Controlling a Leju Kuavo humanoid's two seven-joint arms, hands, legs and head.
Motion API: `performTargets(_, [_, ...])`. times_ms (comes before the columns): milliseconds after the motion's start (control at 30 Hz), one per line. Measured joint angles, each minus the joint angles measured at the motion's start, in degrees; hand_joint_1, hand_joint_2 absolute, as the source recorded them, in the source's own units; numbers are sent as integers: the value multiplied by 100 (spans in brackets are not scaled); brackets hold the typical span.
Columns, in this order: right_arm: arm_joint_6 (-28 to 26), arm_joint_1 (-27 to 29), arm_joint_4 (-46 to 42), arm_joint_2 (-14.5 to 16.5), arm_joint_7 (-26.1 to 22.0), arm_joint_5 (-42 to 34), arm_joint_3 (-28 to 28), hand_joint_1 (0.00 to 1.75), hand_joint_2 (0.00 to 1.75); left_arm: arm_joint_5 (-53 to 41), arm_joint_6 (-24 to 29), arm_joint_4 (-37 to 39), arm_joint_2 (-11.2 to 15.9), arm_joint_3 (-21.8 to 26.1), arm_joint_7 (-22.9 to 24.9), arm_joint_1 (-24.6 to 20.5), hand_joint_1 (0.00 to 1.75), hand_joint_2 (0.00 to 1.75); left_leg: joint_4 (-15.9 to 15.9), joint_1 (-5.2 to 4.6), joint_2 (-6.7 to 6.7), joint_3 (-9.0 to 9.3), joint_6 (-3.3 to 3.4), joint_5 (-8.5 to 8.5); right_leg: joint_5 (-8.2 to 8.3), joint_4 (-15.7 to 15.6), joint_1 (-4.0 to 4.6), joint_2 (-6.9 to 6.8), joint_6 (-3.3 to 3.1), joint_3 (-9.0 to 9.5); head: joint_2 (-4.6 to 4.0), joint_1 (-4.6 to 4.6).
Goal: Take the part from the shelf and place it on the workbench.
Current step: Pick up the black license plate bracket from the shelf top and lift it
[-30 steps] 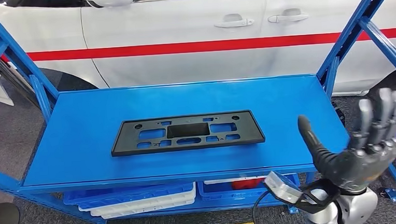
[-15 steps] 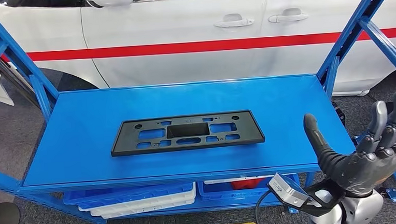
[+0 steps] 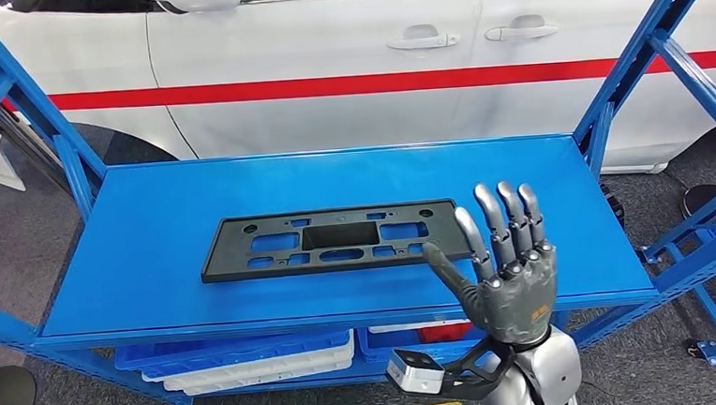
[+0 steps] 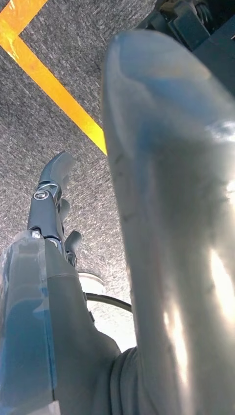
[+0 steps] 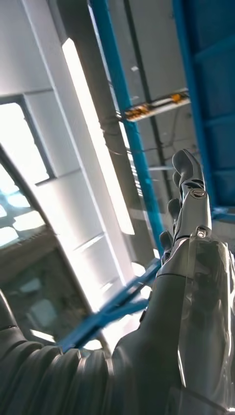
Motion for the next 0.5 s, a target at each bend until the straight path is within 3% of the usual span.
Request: performTargets(500, [0,-586,2308,-842,-1,-602,1931,0,175,-170,5,0,2,5,-24,8,0,0,0,0,1,0,0,1,0,0,0,1,0,0,0,0])
